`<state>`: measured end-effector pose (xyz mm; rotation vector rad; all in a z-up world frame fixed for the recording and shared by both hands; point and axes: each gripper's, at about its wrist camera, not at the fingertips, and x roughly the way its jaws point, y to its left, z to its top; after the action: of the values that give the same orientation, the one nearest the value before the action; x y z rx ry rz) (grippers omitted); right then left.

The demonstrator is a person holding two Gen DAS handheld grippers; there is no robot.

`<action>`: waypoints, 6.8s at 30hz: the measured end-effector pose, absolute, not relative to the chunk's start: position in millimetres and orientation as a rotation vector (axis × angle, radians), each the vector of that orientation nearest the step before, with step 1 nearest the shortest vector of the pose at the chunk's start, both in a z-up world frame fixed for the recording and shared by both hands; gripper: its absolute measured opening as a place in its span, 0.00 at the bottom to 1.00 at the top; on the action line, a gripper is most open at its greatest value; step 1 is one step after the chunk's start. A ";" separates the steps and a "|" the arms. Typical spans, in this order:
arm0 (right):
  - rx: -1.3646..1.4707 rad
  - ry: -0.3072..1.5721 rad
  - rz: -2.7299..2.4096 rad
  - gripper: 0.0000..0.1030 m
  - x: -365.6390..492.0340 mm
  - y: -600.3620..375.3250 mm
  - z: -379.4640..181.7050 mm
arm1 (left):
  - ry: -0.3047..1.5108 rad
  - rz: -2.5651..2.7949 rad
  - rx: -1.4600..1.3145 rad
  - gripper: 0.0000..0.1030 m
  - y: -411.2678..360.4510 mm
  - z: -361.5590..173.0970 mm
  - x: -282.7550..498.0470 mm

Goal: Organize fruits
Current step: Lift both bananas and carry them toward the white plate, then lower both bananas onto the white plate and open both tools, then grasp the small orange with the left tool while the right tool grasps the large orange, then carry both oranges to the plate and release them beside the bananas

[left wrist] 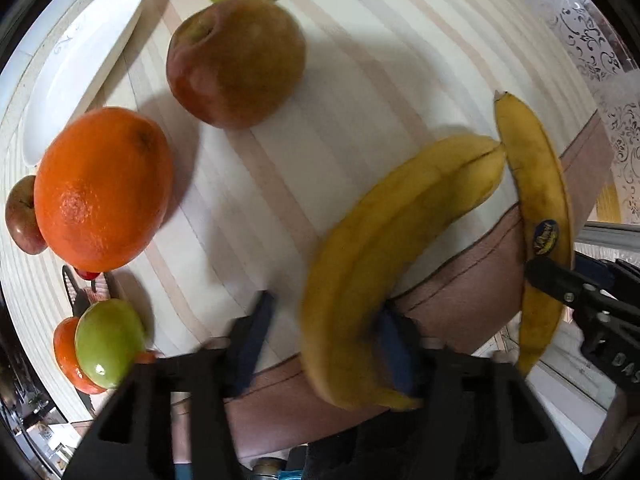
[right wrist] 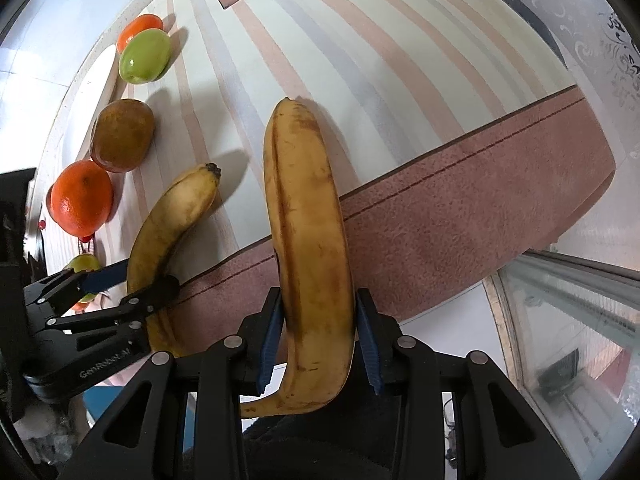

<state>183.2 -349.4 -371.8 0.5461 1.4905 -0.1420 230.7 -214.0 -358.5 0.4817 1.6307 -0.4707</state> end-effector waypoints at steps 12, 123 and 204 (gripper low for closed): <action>0.558 1.378 -0.189 0.35 176.0 -338.4 -353.6 | 1.555 -0.455 0.386 0.30 -240.2 -288.5 222.1; 0.250 1.054 0.213 0.89 340.6 -178.1 -111.3 | 1.137 -0.095 -0.068 0.80 11.9 -99.1 332.1; 0.184 1.642 0.223 0.83 343.4 -126.1 -362.6 | 1.614 0.029 -0.091 0.62 50.9 -328.9 304.0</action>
<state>343.4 -126.1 -362.6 0.1841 1.6417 0.2235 304.0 50.9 -328.9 -0.0910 1.6136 0.0285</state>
